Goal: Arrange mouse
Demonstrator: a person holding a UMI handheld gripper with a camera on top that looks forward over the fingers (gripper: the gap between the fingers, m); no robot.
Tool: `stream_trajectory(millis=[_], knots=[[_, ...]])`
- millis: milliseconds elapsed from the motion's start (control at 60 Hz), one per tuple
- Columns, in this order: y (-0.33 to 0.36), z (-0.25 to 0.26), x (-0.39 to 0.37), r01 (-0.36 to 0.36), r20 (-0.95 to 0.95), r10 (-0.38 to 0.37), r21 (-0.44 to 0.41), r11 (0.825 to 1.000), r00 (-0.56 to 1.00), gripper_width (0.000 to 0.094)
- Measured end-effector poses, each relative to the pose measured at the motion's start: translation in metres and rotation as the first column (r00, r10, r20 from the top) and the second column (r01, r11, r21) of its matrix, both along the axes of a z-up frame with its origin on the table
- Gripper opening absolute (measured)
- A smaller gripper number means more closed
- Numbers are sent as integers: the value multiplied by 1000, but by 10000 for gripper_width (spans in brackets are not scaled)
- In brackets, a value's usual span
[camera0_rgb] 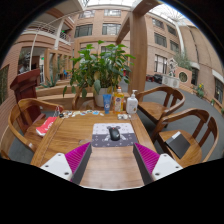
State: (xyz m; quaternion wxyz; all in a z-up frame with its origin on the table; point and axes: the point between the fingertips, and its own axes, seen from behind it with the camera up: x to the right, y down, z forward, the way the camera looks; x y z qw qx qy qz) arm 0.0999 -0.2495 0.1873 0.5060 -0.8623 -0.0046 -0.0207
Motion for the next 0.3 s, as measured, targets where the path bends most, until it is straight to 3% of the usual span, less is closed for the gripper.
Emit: stream_trajectory(millis=[300], knots=[[-50, 1, -2, -16, 37, 16, 9, 1000, 999, 852]])
